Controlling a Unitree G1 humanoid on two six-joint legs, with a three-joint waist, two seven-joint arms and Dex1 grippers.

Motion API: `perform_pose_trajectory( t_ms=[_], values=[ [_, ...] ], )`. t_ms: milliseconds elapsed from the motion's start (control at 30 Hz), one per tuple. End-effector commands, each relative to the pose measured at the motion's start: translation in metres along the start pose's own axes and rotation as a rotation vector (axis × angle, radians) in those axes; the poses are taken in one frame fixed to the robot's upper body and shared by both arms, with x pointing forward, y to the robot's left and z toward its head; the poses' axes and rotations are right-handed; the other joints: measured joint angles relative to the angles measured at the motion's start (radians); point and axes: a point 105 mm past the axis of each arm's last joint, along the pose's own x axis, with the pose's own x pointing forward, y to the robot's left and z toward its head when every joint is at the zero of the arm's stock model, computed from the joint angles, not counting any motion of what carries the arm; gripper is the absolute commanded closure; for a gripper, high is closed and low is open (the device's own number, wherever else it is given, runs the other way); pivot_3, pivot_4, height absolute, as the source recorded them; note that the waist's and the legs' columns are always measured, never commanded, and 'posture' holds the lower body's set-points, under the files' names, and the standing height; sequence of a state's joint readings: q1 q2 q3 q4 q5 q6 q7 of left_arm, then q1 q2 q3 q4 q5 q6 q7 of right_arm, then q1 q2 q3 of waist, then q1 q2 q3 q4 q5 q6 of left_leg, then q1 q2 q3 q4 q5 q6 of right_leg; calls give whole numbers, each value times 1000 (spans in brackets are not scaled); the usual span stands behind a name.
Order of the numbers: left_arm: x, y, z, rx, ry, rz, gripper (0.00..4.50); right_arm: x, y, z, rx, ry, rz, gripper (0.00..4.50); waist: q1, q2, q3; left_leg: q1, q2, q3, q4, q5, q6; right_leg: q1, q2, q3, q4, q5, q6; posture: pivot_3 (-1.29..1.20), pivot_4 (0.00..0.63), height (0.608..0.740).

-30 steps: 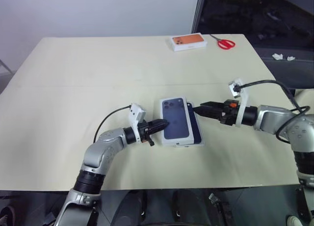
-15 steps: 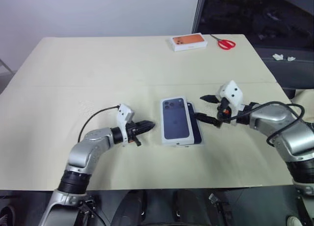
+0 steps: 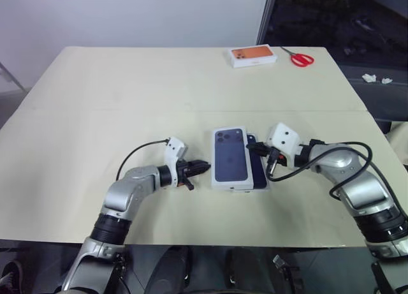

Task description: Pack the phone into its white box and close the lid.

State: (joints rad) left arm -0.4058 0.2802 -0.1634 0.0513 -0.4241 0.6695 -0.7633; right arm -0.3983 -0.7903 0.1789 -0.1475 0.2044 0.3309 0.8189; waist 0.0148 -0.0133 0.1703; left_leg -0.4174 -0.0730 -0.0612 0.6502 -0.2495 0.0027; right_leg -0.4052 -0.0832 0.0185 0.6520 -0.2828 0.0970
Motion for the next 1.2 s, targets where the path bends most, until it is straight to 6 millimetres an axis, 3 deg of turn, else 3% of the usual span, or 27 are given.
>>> perform_pose_trajectory(
  t_ms=[33, 200, 433, 667, 867, 1200],
  values=[
    [11, -12, -6, -7, 32, -60, 3701, -5, 0, 10, -49, -28, -7, 4475, 0, 0, 0, 1, 0, 0, 0, 0, 0, 0, 0, 0, 0, 0, 0, 0, 150, 740],
    [10, -17, -8, 0, 47, -78, 3701, -11, -8, -2, -60, 25, -44, 4475, -1, 0, 0, 1, 0, 0, 0, 0, 0, 1, 0, 0, 0, 0, 0, 0, 150, 740],
    [9, -19, -4, 12, 43, -79, 3701, -24, -34, -5, -2, 35, -151, 4475, -2, 0, 0, 1, 0, 0, 0, 0, 0, 1, 0, 0, 0, 0, 0, 0, 150, 740],
    [3, -17, 2, 32, 30, -66, 3701, -25, -16, -8, -69, 44, -56, 4475, -3, 0, 0, 1, 0, 0, -1, 0, 0, 0, 1, 1, 0, 0, 0, 0, 150, 740],
    [-3, -13, 7, 41, 19, -50, 3701, -25, -21, -13, -73, 63, -70, 4475, -4, 0, 0, 1, 0, 0, -1, 0, -1, 0, 1, 1, 0, 0, 0, 0, 150, 740],
    [14, -25, 9, 27, 5, -97, 3701, -20, -9, -10, -85, 51, -23, 4475, -3, 0, 0, 1, 0, 0, -1, 2, -3, 0, 1, 1, 0, 0, 0, 0, 150, 740]
  ],
)
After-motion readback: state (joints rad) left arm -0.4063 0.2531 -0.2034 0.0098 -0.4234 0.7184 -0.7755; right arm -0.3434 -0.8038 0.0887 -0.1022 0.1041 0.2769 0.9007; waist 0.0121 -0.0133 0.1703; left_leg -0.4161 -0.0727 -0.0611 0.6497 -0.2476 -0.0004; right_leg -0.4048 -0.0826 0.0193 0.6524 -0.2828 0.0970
